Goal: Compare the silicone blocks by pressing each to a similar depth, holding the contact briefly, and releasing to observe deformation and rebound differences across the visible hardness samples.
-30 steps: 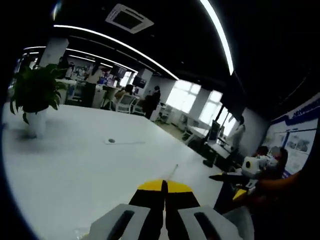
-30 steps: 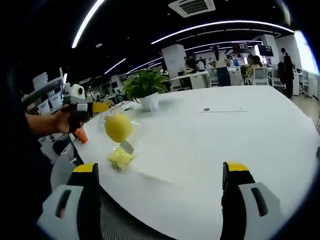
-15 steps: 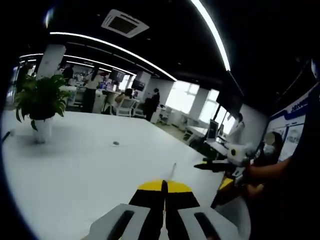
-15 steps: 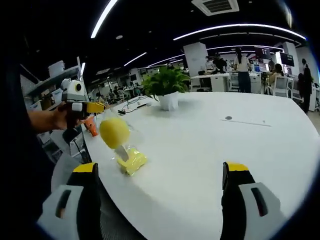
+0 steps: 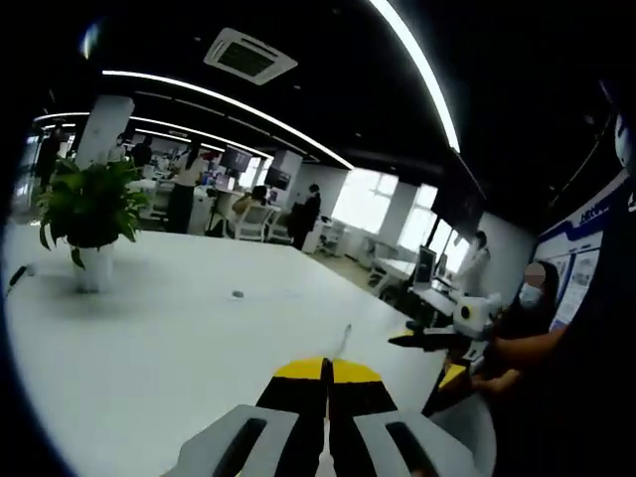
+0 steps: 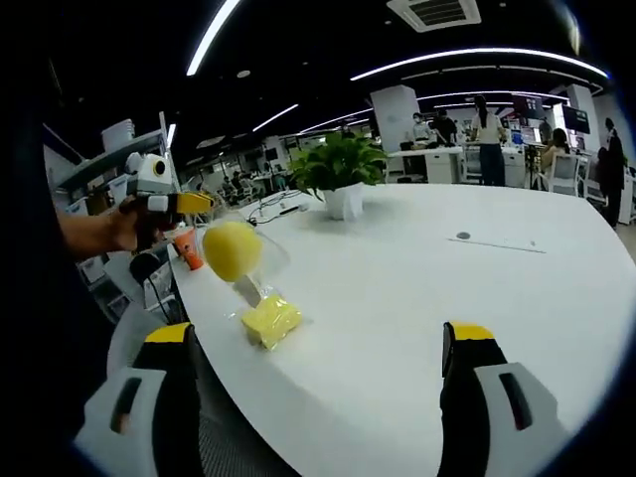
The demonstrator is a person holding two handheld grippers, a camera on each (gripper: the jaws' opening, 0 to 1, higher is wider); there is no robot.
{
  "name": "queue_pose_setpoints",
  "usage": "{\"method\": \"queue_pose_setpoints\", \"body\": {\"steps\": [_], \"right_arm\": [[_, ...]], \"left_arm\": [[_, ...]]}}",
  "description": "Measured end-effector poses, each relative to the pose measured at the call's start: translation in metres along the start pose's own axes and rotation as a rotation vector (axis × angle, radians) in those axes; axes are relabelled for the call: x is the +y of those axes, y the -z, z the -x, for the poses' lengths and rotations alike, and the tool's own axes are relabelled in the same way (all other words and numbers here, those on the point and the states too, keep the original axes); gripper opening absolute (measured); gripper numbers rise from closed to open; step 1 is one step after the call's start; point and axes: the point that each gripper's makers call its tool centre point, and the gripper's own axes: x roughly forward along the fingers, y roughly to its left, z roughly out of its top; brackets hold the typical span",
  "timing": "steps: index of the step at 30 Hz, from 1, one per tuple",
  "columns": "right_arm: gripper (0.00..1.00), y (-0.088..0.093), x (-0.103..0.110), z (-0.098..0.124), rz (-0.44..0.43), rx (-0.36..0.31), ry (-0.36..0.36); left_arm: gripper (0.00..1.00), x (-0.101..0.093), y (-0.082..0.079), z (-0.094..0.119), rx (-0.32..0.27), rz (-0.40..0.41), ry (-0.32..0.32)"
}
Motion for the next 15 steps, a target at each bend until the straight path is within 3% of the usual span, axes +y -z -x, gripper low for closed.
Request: {"method": "queue_pose_setpoints", "body": {"steps": [6,11,15], "right_arm": [[0.96,-0.016,0.003,0.0,-0.003,-0.051,-0.002],[0.96,-0.018,0.002,-0.004,0.012,-0.051,-0.02],[0.96,-0.032,0.001,-0.007,0.017,-0.096,-0.042]], "left_arm": [[0.0,-0.012,-0.007,-0.002,-0.008,0.004,0.043],[0.0,-0.027,-0.02,-0.009,-0.023,-0.006,0.088],[0.0,-0.039,-0.033,-0.011,-0.044,-0.015,0.13]]}}
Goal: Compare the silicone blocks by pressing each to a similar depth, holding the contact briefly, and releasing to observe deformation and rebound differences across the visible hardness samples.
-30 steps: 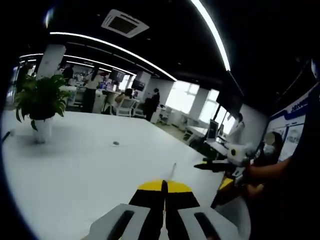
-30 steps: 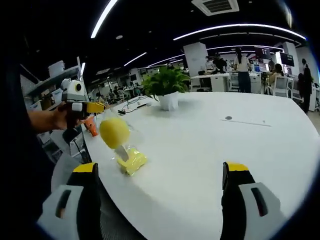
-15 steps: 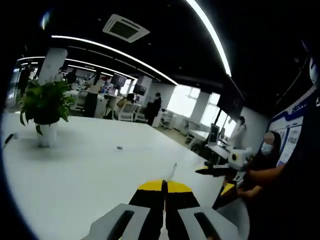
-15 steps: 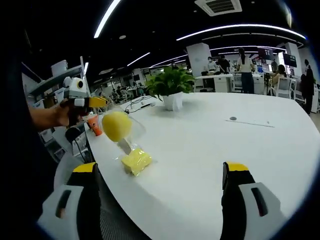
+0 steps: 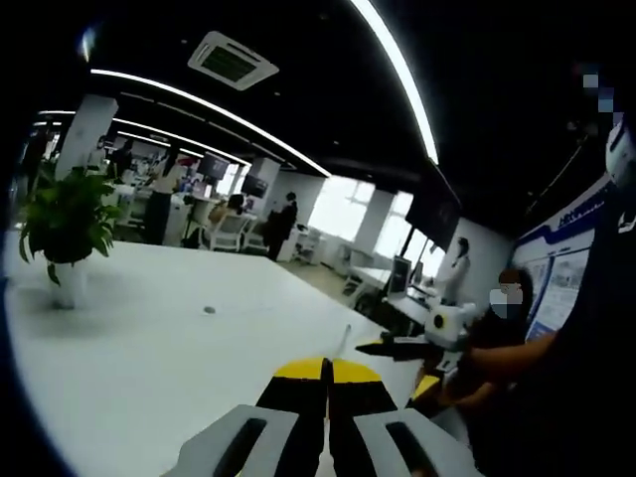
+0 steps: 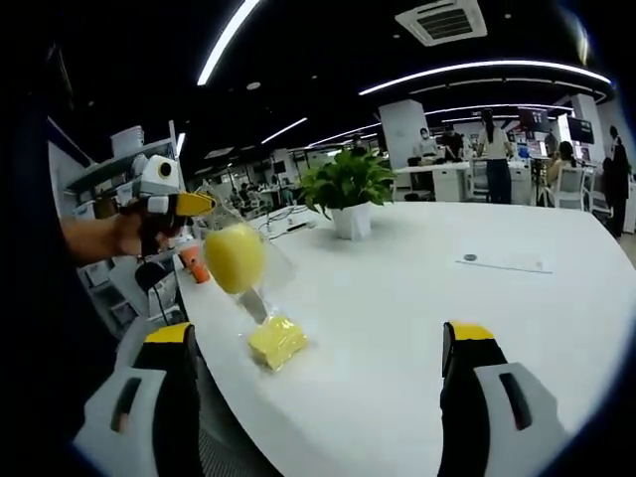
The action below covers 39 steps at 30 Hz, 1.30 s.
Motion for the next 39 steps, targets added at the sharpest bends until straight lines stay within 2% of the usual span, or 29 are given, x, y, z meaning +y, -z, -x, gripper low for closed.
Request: {"method": "queue_pose_setpoints", "body": {"steps": [5,10,13,17,22,25,30,32,35,37,39], "right_arm": [[0.96,-0.022,0.008,-0.013,-0.013,-0.047,-0.065],[0.96,-0.041,0.024,-0.034,0.005,-0.085,-0.157],[0.96,-0.047,0.035,-0.046,0.007,-0.103,-0.21],[0.96,-0.046,0.05,-0.059,-0.003,-0.103,-0.272],[0.82,-0.052,0.068,-0.06,-0.017,-0.126,-0.356],[0.8,-0.053,0.075,-0.061,-0.041,-0.126,-0.385],[0.67,-0.057,0.083,-0.059,-0.061,-0.145,-0.433],[0.53,-0.059,0.092,-0.055,-0.08,-0.14,-0.481],[0.38,-0.064,0.092,-0.051,-0.067,-0.163,-0.486],[0.3,-0.064,0.097,-0.047,-0.077,-0.158,-0.522],[0.26,-0.064,0.096,-0.046,-0.07,-0.153,-0.515]], "left_arm": [[0.0,-0.013,-0.022,-0.001,-0.045,0.022,0.041],[0.0,-0.022,-0.033,-0.01,-0.058,0.026,0.077],[0.0,-0.028,-0.032,-0.015,-0.046,0.008,0.086],[0.0,-0.036,-0.027,-0.017,-0.034,0.002,0.114],[0.0,-0.045,-0.029,-0.02,-0.041,0.011,0.15],[0.0,-0.051,-0.033,-0.021,-0.047,0.007,0.169],[0.0,-0.056,-0.037,-0.024,-0.053,0.011,0.197],[0.0,-0.059,-0.039,-0.025,-0.054,0.007,0.206],[0.0,-0.062,-0.04,-0.026,-0.058,0.007,0.218],[0.0,-0.062,-0.04,-0.027,-0.06,0.008,0.217],[0.0,-0.062,-0.04,-0.026,-0.062,0.011,0.219]]}}
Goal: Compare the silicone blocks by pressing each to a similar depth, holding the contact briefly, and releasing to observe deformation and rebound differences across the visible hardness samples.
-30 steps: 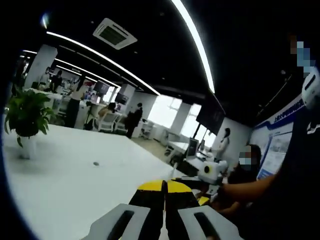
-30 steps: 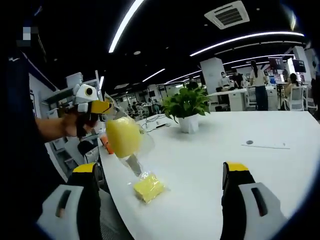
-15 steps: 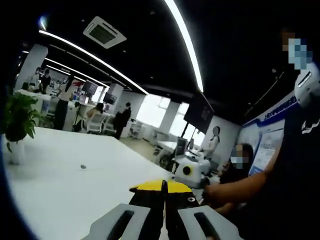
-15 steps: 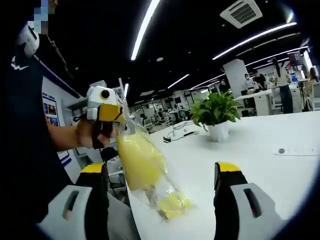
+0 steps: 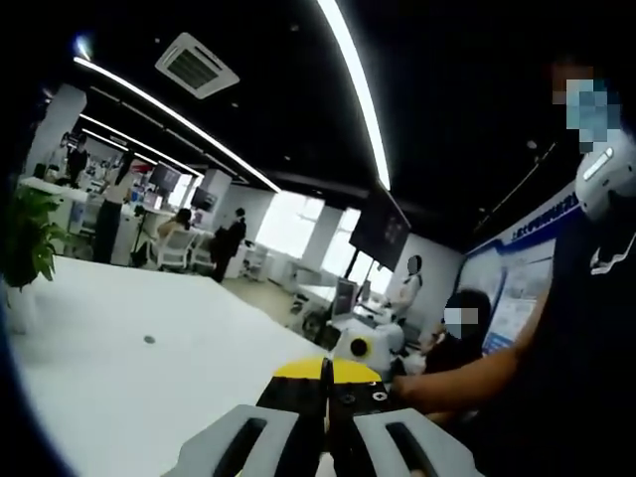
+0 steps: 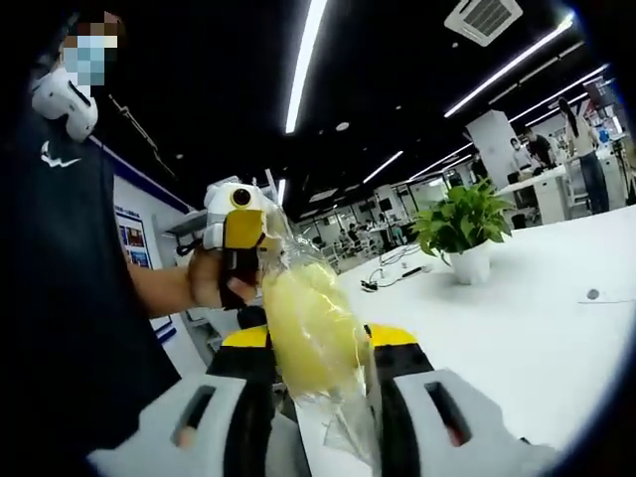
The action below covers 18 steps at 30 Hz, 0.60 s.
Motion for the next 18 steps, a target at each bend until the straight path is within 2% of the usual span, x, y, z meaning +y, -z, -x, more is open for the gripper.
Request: {"method": "queue_pose_setpoints", "body": {"steps": [2,6,11,18], "right_arm": [[0.22,-0.002,0.001,0.002,0.02,0.013,0.022],[0.17,-0.009,0.011,0.002,0.016,0.052,0.005],[0.14,-0.013,0.012,0.005,0.029,0.099,0.007],[0.1,-0.003,0.015,0.006,0.005,0.159,0.003]], "left_arm": [[0.0,-0.002,0.0,0.001,0.0,-0.006,0.001],[0.0,-0.006,-0.005,0.004,-0.035,-0.001,0.017],[0.0,-0.012,-0.007,0.005,-0.052,0.015,0.049],[0.0,-0.01,0.002,0.005,-0.026,-0.048,0.002]]}}
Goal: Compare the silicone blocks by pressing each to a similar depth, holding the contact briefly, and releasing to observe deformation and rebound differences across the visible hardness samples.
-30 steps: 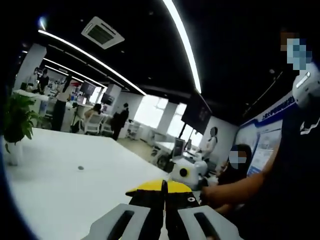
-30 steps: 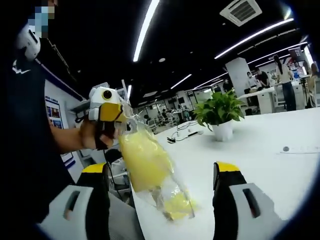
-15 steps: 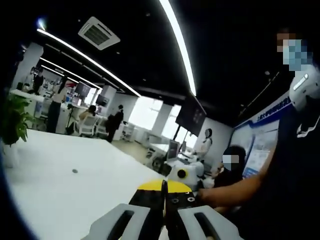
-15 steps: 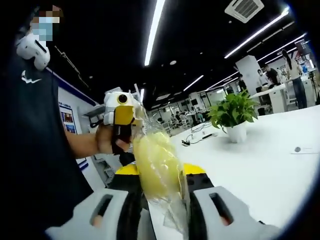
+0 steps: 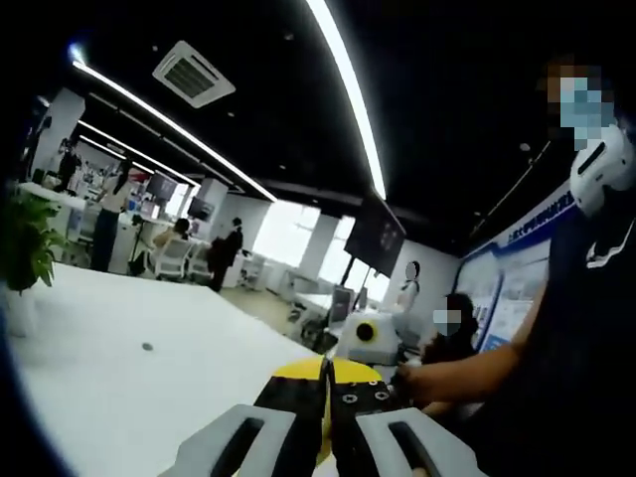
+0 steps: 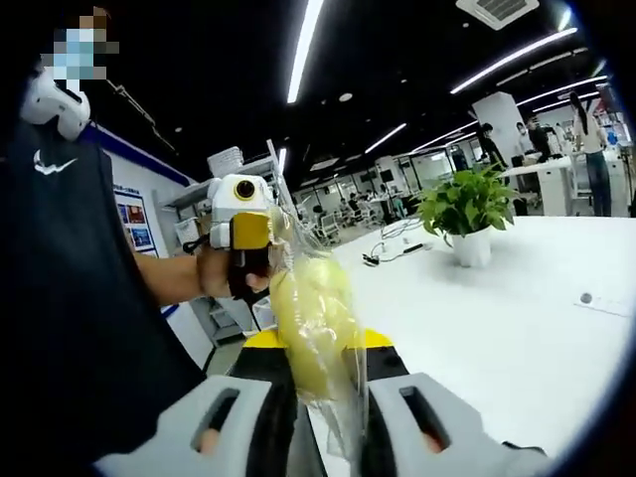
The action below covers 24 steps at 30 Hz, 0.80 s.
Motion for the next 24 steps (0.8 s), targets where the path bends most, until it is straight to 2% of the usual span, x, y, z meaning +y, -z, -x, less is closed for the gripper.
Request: {"method": "queue_pose_setpoints", "body": {"steps": [2,5,7,9,12,15,24], "right_arm": [[0.09,0.004,0.002,-0.002,-0.015,0.028,-0.008],[0.08,0.006,0.0,-0.002,-0.014,0.031,0.005],[0.08,0.007,0.001,0.0,-0.011,0.035,0.005],[0.07,0.01,0.002,0.001,-0.021,0.046,0.006],[0.07,0.013,0.001,0.002,-0.013,0.058,0.014],[0.06,0.013,0.002,0.003,-0.017,0.054,0.013],[0.06,0.022,0.005,-0.002,0.01,0.072,0.026]], "left_arm": [[0.0,0.0,0.003,0.001,0.009,-0.007,-0.01],[0.0,0.003,0.005,0.002,0.003,-0.029,-0.021],[0.0,0.0,0.007,0.001,0.007,-0.044,-0.005],[0.0,0.002,0.009,0.0,0.021,-0.087,-0.016],[0.0,0.003,0.012,-0.001,0.03,-0.083,-0.021],[0.0,0.0,0.01,-0.001,-0.011,-0.127,-0.02],[0.0,0.002,0.019,0.007,-0.002,-0.058,-0.042]]}}
